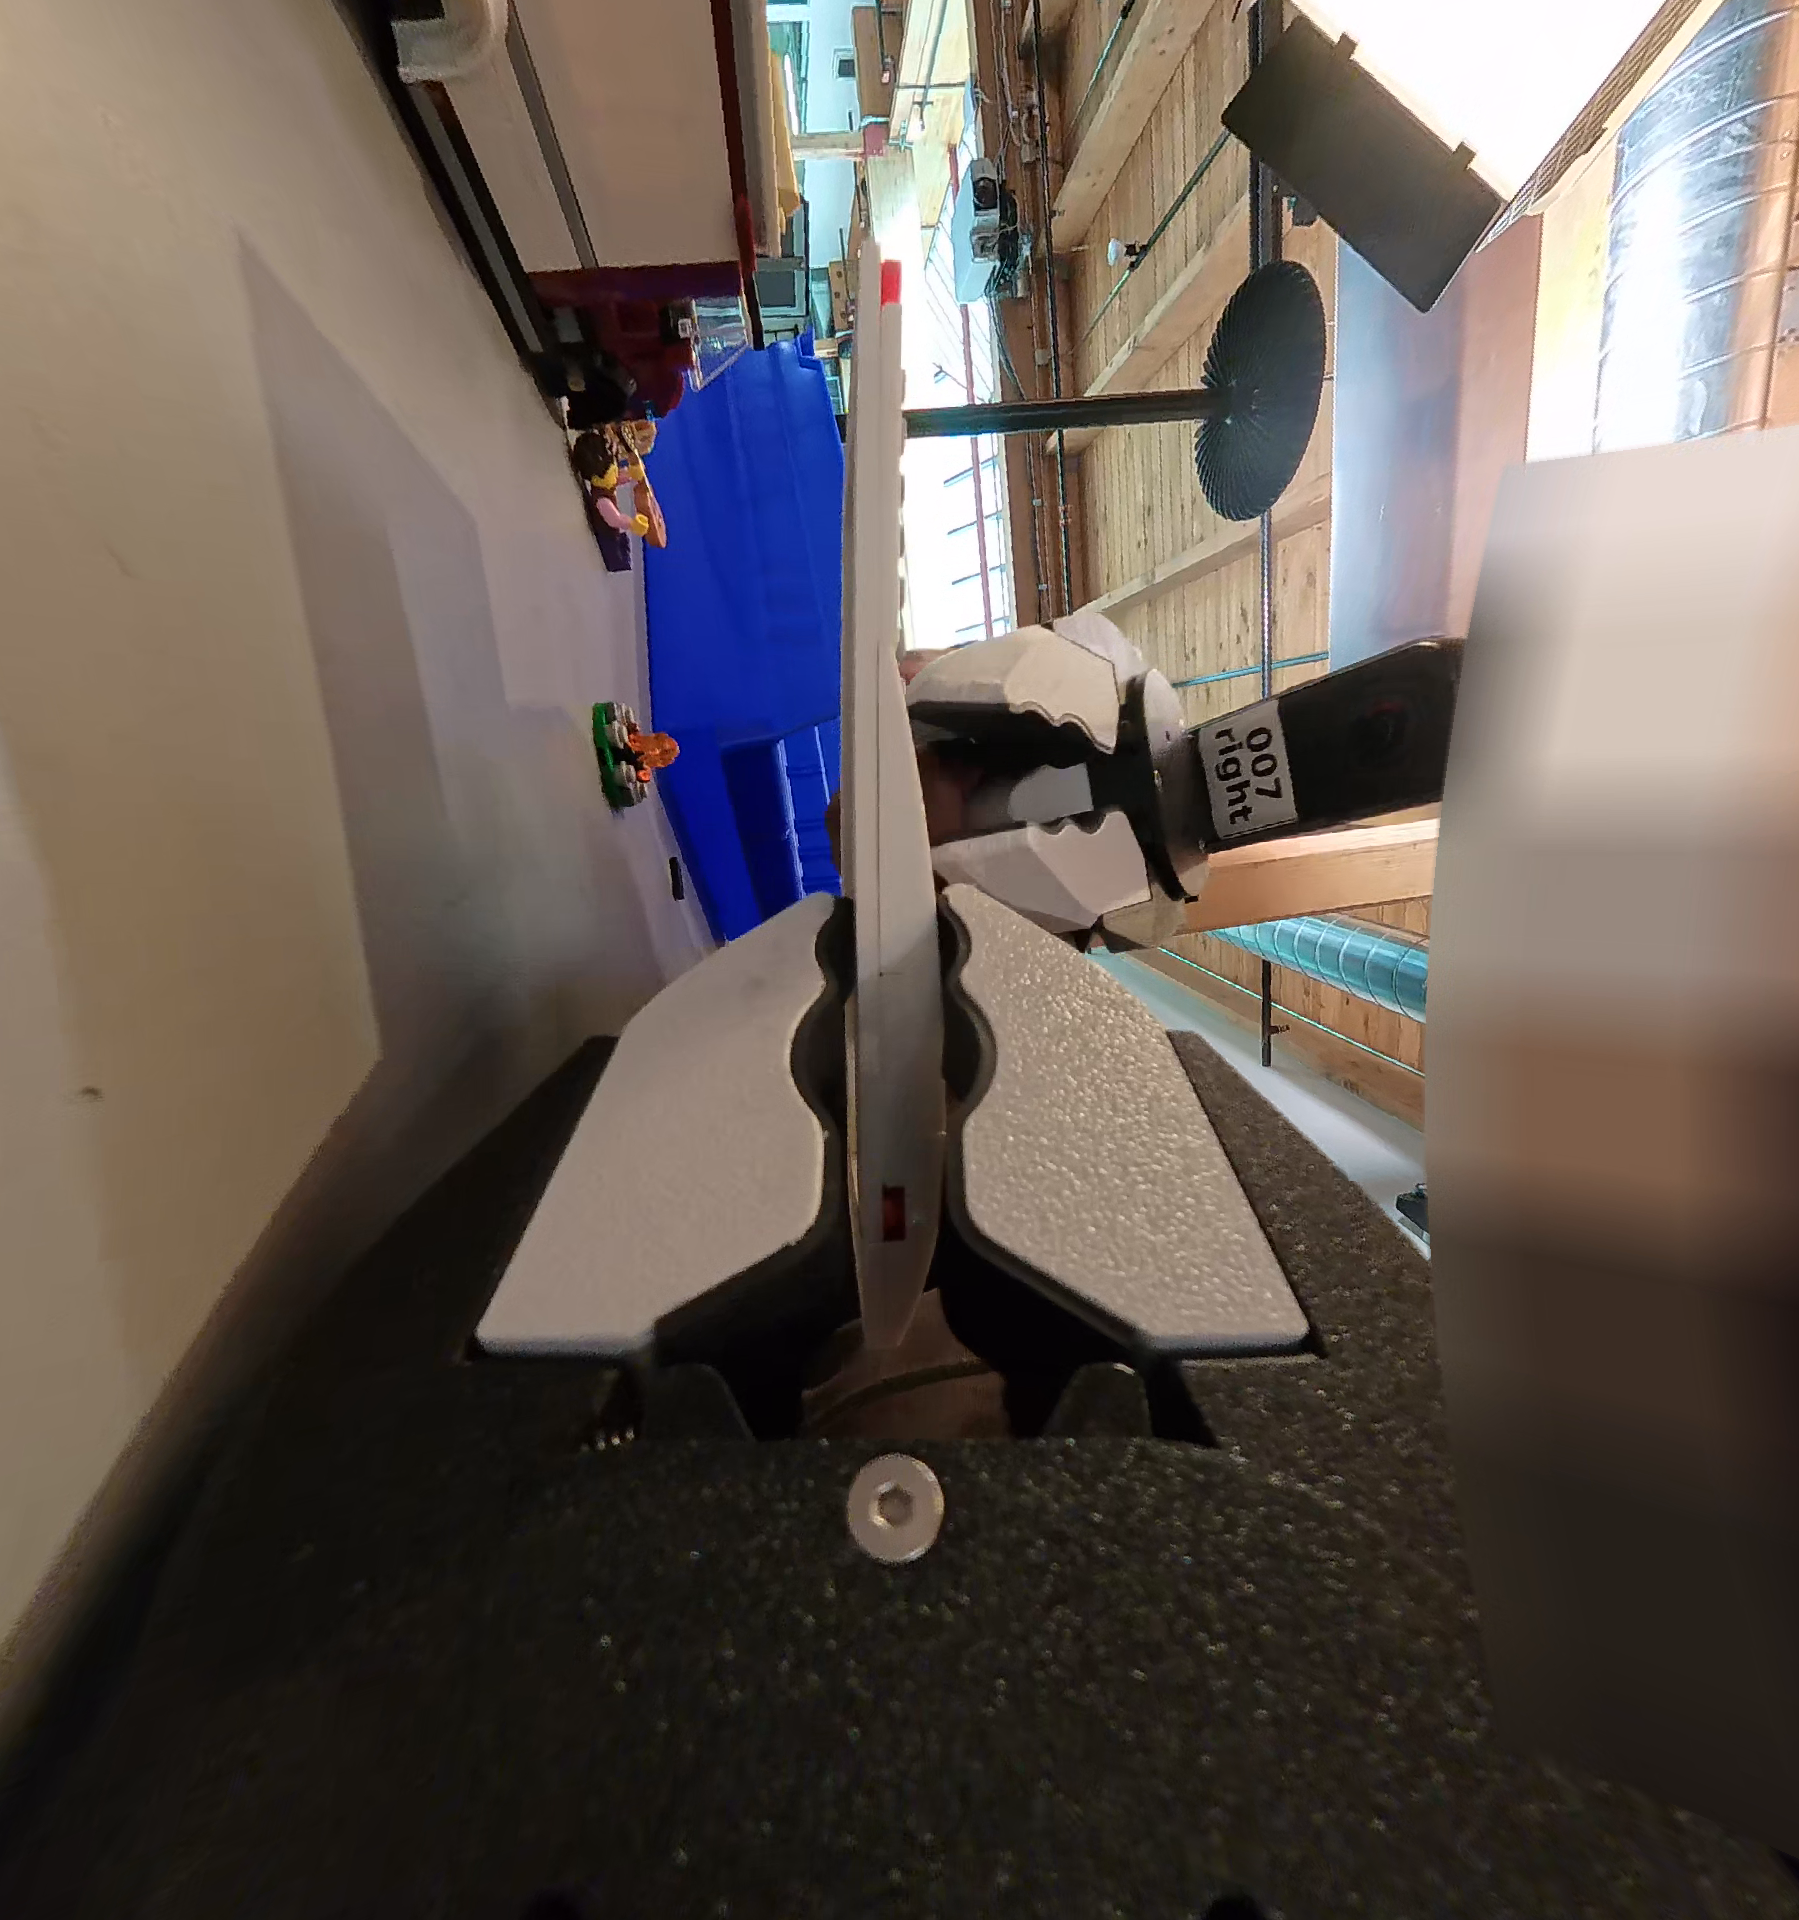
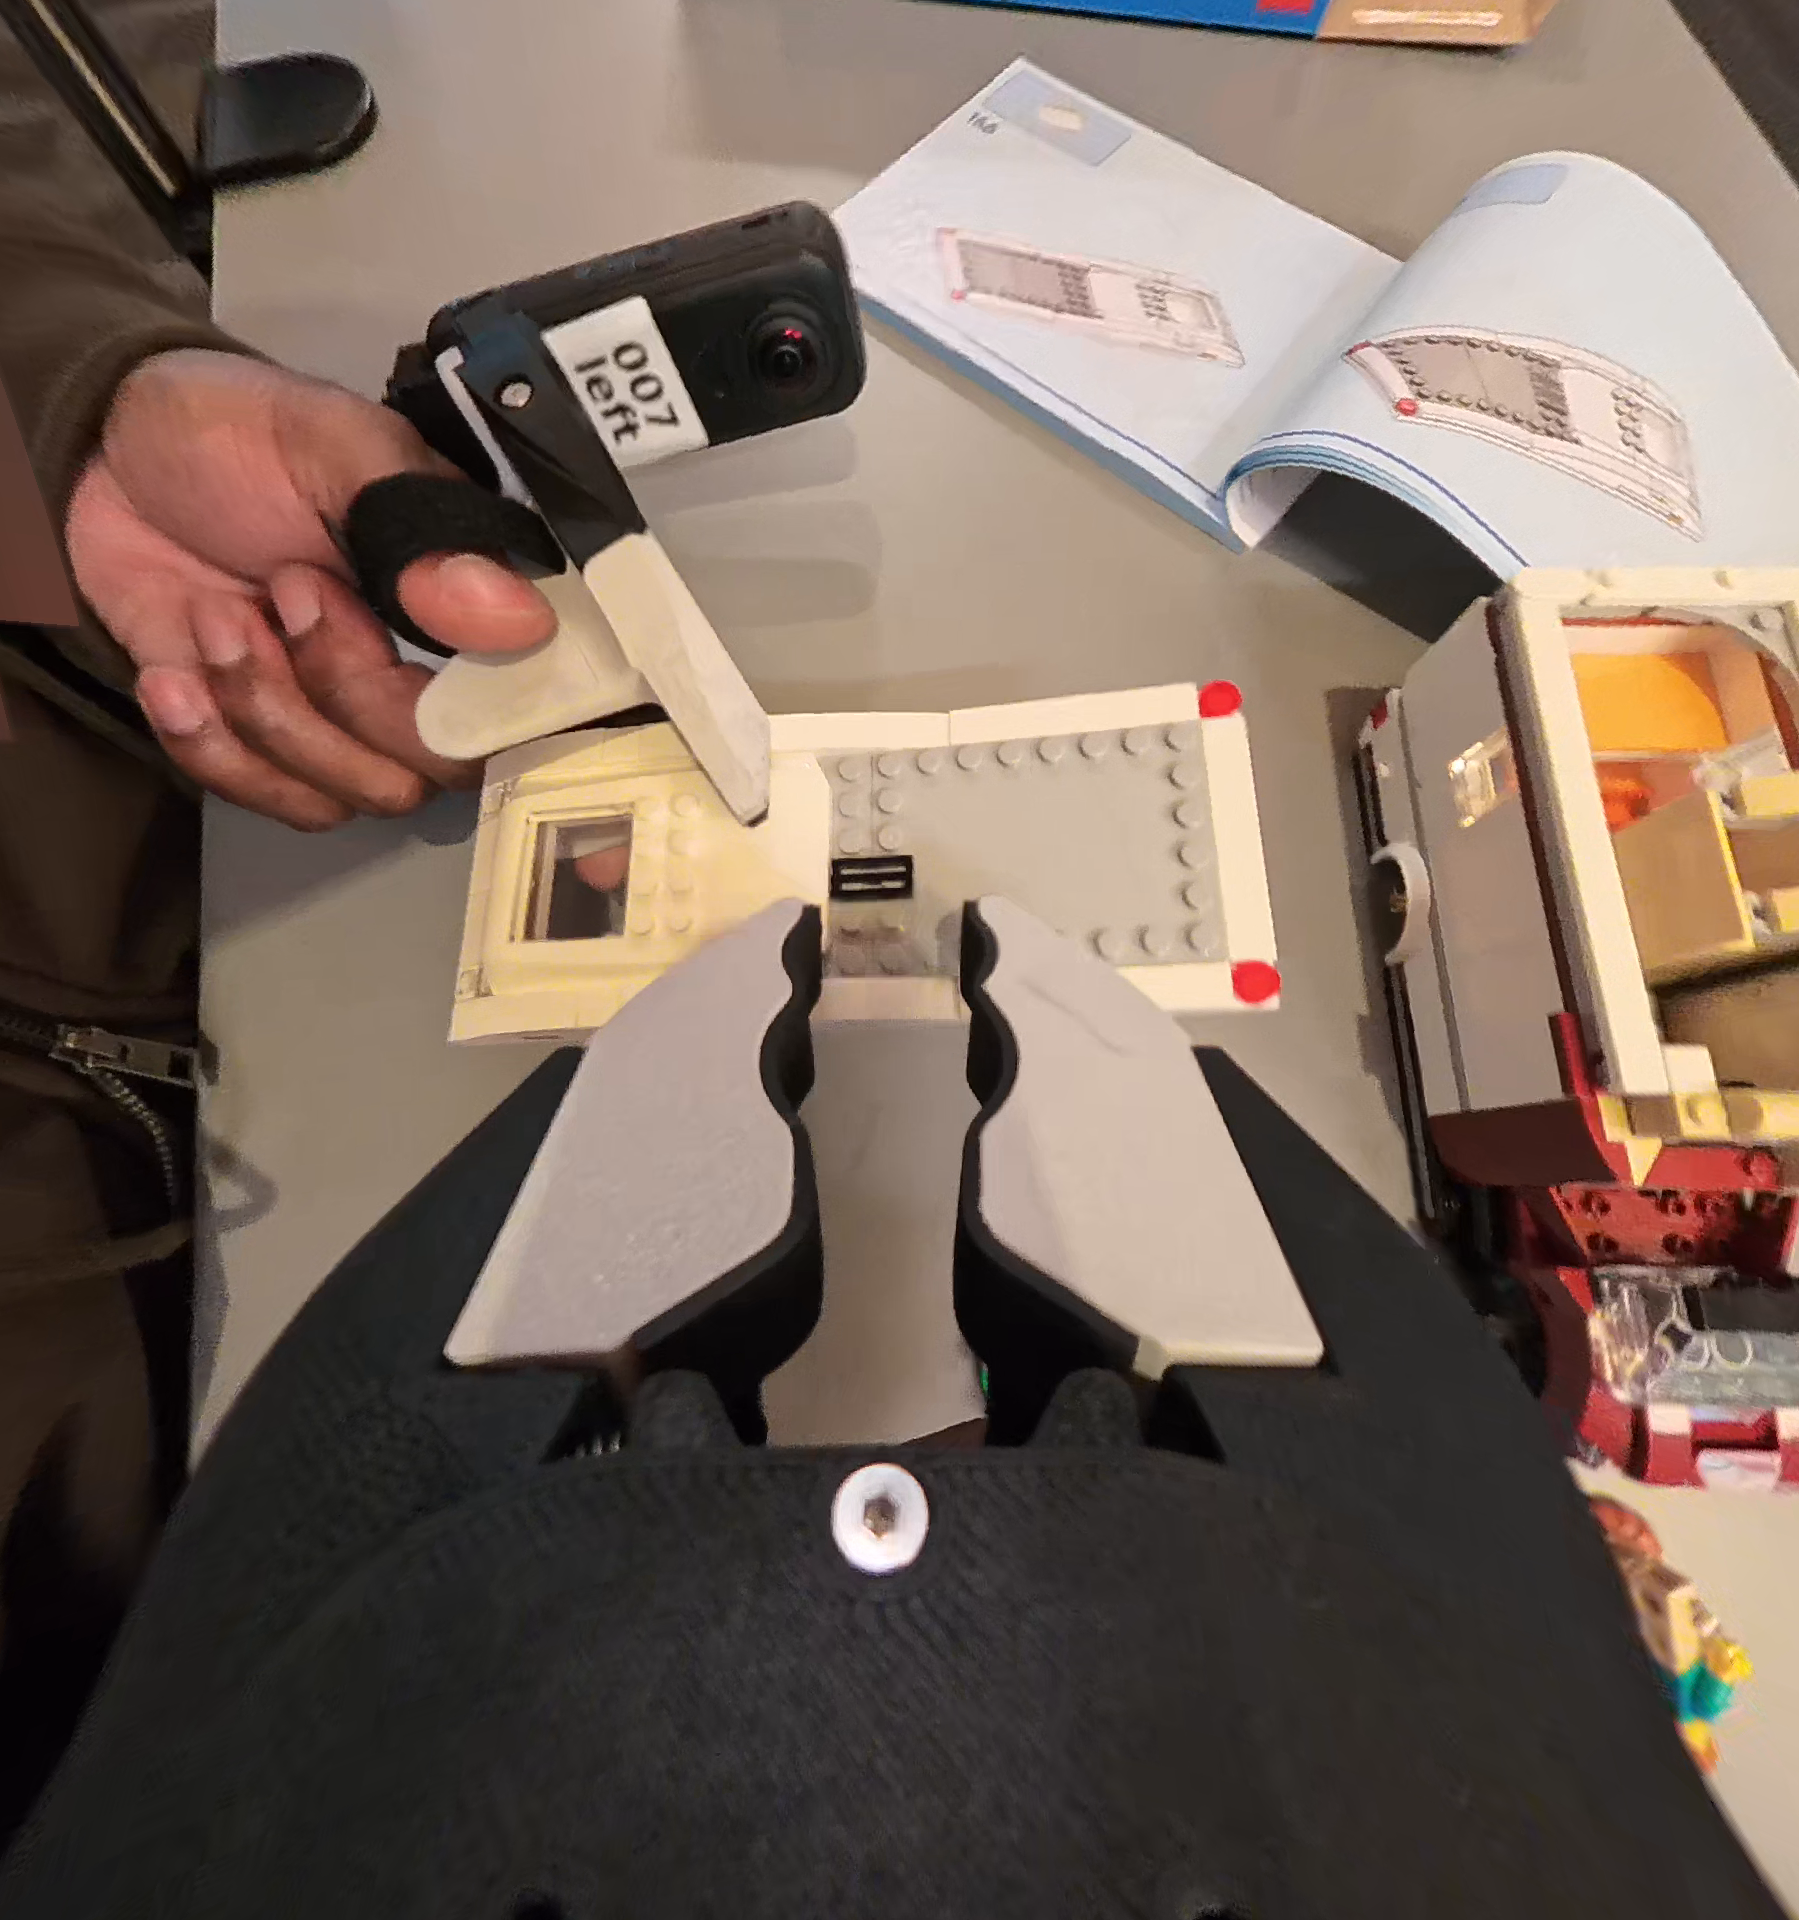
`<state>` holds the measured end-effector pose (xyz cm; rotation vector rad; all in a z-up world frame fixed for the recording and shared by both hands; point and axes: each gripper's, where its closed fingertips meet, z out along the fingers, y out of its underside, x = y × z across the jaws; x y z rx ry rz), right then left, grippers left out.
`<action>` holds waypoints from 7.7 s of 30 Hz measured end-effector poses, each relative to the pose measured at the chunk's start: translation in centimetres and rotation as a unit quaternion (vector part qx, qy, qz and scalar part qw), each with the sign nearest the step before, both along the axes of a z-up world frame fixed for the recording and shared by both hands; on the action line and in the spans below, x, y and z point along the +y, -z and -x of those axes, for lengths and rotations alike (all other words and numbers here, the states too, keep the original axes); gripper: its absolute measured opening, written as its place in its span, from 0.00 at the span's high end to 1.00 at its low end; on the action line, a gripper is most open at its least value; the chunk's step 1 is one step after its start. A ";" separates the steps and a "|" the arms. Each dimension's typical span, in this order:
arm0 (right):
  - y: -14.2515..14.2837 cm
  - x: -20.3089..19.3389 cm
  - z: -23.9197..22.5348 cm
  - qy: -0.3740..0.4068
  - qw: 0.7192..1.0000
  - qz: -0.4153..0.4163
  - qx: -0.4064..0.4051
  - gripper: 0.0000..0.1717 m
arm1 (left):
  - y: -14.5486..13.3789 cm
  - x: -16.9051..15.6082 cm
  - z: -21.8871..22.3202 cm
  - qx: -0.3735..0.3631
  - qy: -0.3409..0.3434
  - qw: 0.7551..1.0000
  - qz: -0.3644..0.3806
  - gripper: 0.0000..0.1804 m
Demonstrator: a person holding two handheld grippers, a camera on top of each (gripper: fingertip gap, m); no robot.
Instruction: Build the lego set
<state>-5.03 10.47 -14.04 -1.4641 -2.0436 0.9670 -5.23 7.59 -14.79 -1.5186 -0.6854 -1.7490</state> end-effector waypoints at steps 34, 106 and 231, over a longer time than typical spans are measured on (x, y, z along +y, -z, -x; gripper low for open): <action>-1.0 -1.8 0.6 0.152 0.912 0.375 0.062 0.84 | -2.2 -1.6 -0.7 0.064 -0.012 0.993 -0.096 0.92; -3.0 -3.7 -0.5 0.092 0.899 0.408 0.129 0.87 | -3.3 -2.4 -2.1 0.232 -0.011 0.955 -0.186 0.92; 2.2 -6.9 -5.2 -0.388 0.899 -0.189 -0.071 0.92 | 1.7 -6.3 -6.0 0.100 0.282 0.954 0.014 0.92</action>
